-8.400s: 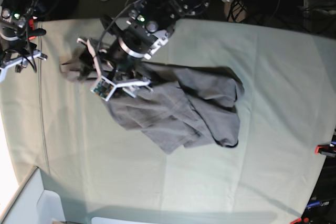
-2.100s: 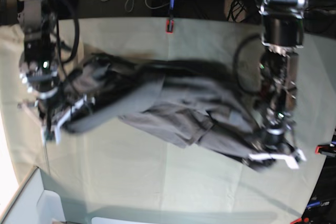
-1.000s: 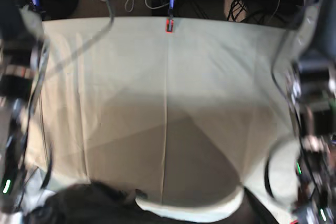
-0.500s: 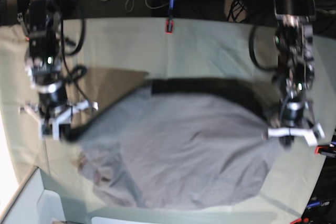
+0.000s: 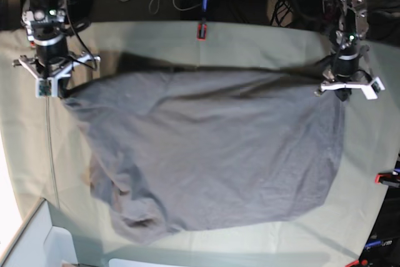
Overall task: Layout the t-shirt on the table in an organized manner, then fold the t-shirt properly
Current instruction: 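Lay the t-shirt flat on the table with both grippers, then grasp the shirt's collar-side corner with the right gripper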
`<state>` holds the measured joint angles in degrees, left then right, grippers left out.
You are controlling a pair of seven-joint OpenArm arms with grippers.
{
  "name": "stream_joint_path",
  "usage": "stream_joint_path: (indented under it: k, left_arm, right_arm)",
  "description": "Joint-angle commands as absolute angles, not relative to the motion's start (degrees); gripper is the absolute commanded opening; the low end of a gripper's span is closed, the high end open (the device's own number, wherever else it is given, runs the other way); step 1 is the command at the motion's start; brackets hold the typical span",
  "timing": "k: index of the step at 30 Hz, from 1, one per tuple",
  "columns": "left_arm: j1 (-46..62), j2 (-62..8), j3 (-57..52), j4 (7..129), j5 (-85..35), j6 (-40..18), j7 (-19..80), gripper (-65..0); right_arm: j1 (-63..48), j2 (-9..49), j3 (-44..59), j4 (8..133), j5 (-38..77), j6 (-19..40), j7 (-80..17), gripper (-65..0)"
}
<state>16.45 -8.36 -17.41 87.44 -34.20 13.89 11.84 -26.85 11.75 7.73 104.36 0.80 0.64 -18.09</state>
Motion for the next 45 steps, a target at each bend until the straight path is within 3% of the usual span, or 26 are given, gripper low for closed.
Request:
stream_joint_path:
  k: [1,22,29,39,45]
  left_arm:
    - [16.2,-8.7,-17.5,88.6,-33.9,13.6,10.7,-65.0]
    - [11.6,-11.2,-23.0,90.0,-33.8,13.6,11.2,-64.6]
    - [12.1,-11.1,-23.0,87.9,-33.9,13.6,11.2,-64.9]
    - [12.2,-11.1,-23.0,87.2,-33.9,13.6,11.2,-64.9]
    - [12.1,-11.0,-22.9,87.1,-33.9,13.6,11.2,-64.9]
  right_arm:
    - [-28.4,12.4,7.9,106.2,0.7,0.4,-16.6,-65.0]
    - [-34.8,9.5,11.0,106.9,0.7,0.4,-16.6,-65.0]
    - [-30.4,10.2,1.6,106.2,0.5,0.5,-18.2,-65.0]
    - [-12.3,11.7,-14.4,98.2,0.6,0.5,-36.6,-38.5]
    - [-6.0,10.7,-17.5,88.7,0.7,0.5,-36.6,-33.2]
